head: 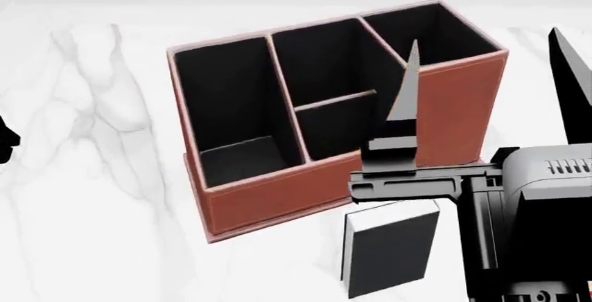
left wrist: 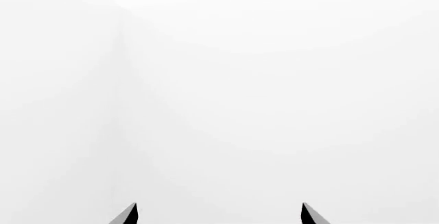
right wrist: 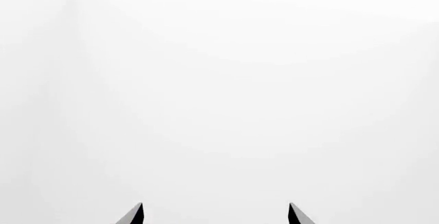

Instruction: Pick up the book and place it in the front compartment of the caddy.

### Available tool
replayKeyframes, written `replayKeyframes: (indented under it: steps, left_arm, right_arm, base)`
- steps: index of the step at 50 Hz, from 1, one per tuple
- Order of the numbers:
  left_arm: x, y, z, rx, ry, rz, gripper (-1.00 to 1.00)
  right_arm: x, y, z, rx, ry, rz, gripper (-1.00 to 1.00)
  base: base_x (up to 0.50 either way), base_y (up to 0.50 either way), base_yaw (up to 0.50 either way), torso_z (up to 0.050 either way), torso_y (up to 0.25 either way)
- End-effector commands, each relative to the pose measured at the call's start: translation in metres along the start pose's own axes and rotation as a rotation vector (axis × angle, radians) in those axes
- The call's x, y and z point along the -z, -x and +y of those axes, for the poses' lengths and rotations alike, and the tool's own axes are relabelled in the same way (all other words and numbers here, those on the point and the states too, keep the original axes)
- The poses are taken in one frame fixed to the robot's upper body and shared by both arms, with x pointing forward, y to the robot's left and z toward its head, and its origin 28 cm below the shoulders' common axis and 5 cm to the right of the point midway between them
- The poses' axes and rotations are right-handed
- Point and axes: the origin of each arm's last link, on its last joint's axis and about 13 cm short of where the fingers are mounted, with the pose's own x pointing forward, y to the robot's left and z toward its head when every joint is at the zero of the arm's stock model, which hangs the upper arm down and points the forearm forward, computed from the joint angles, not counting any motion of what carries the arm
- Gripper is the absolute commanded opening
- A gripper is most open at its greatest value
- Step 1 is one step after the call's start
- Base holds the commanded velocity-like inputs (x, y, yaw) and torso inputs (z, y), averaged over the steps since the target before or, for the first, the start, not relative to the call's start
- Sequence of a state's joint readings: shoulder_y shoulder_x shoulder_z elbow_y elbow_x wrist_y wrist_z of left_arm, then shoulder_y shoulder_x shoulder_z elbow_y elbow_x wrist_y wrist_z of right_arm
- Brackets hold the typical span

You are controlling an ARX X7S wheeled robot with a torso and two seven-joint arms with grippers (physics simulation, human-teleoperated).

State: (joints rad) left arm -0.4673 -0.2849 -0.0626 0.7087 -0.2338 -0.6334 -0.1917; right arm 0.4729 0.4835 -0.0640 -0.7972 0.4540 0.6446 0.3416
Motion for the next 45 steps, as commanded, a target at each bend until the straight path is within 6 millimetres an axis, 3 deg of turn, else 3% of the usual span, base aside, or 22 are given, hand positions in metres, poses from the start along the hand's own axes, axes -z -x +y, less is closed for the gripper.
replayKeyframes:
  steps: [1,42,45]
  left_arm:
    - [-0.0012,0.0000,0.0022,-0.009,0.003,-0.015,1.00]
    - [-0.0003,0.0004,0.0031,-0.015,0.007,-0.013,1.00]
    - [-0.0001,0.0007,0.0031,-0.015,0.007,-0.013,1.00]
  right_arm:
    - [-0.0018,-0.0001,-0.0017,0.008,-0.005,-0.023,1.00]
    - [0.0023,0.0018,0.0017,-0.014,0.020,-0.014,1.00]
    - [0.0034,0.0026,0.0023,-0.016,0.022,-0.010,1.00]
  base:
    - [0.50,0.00,0.00,0.000,0.000]
    - [0.50,0.00,0.00,0.000,0.001]
    - [0.00,0.00,0.00,0.000,0.007]
